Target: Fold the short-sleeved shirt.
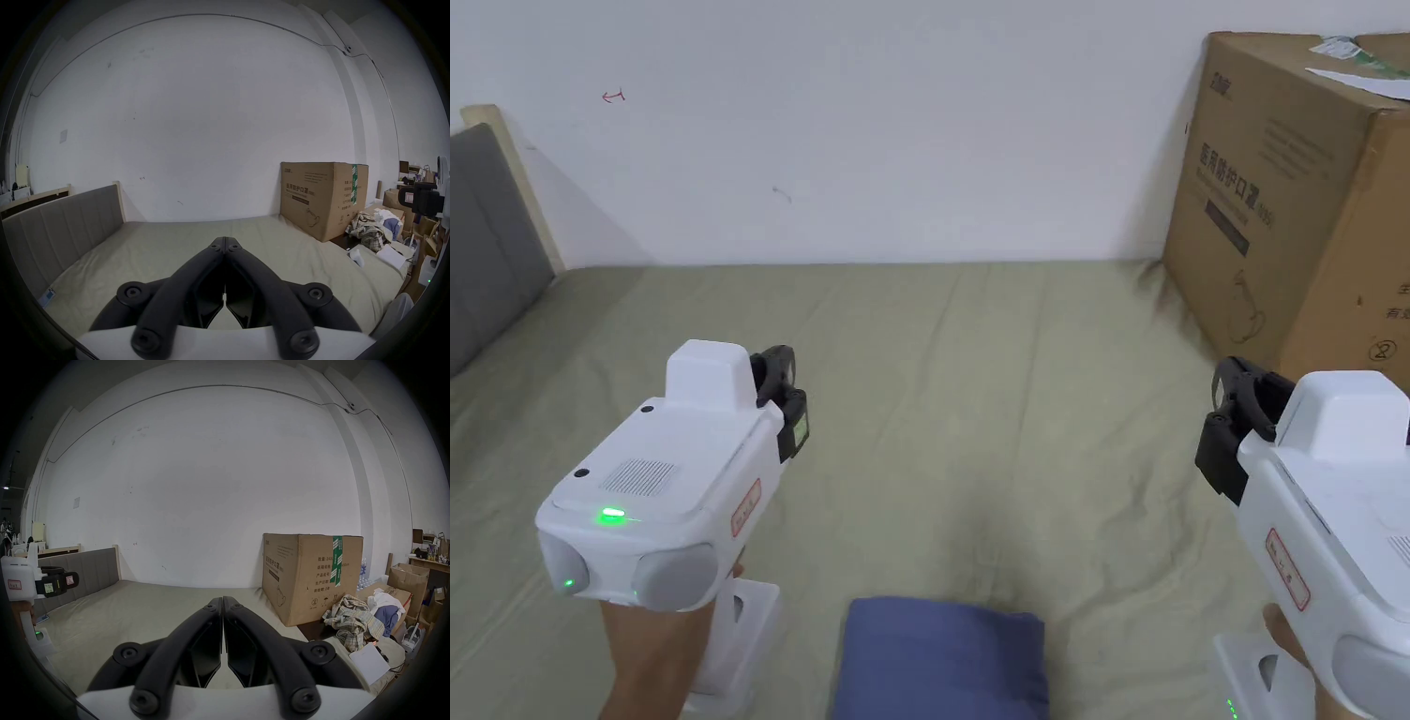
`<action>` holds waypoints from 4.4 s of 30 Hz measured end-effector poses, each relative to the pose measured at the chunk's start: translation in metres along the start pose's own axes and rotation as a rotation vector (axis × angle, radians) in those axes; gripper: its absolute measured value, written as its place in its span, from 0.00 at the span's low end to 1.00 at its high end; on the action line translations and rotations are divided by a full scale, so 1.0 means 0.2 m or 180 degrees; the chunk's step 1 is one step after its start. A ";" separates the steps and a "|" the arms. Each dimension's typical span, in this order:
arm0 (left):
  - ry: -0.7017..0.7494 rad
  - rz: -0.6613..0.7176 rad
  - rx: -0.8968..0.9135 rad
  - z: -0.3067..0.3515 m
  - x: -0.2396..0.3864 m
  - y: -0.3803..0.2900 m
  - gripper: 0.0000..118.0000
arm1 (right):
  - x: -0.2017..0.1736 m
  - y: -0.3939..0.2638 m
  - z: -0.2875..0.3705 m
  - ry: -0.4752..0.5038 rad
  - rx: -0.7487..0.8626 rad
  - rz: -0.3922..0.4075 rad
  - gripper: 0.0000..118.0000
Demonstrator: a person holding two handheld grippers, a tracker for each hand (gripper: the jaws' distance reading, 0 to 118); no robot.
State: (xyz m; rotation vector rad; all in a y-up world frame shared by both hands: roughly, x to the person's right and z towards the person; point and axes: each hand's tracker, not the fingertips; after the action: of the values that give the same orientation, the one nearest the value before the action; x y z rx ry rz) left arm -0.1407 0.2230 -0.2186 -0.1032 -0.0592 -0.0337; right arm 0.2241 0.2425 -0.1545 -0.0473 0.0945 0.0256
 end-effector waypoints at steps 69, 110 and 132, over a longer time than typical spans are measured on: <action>-0.0819 0.1698 -0.2930 -0.36 -0.16 -1.13 0.88 | -0.60 -1.48 -0.48 0.0749 -0.2163 0.0216 0.00; 0.0937 0.0582 -0.3432 -0.39 -1.96 -0.93 0.17 | -0.65 -0.64 -0.60 0.0848 -0.1087 0.0082 0.00; 0.1118 0.0450 -0.2644 -0.33 -1.70 -0.45 0.72 | -0.50 -0.30 -0.50 0.0622 -0.0798 -0.0002 0.00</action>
State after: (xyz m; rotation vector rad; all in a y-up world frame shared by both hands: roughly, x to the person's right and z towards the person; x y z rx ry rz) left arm -0.4787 0.1361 -0.2961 -0.9285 0.3187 0.0675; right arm 0.1170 0.1759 -0.2421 -0.3007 0.2863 0.0321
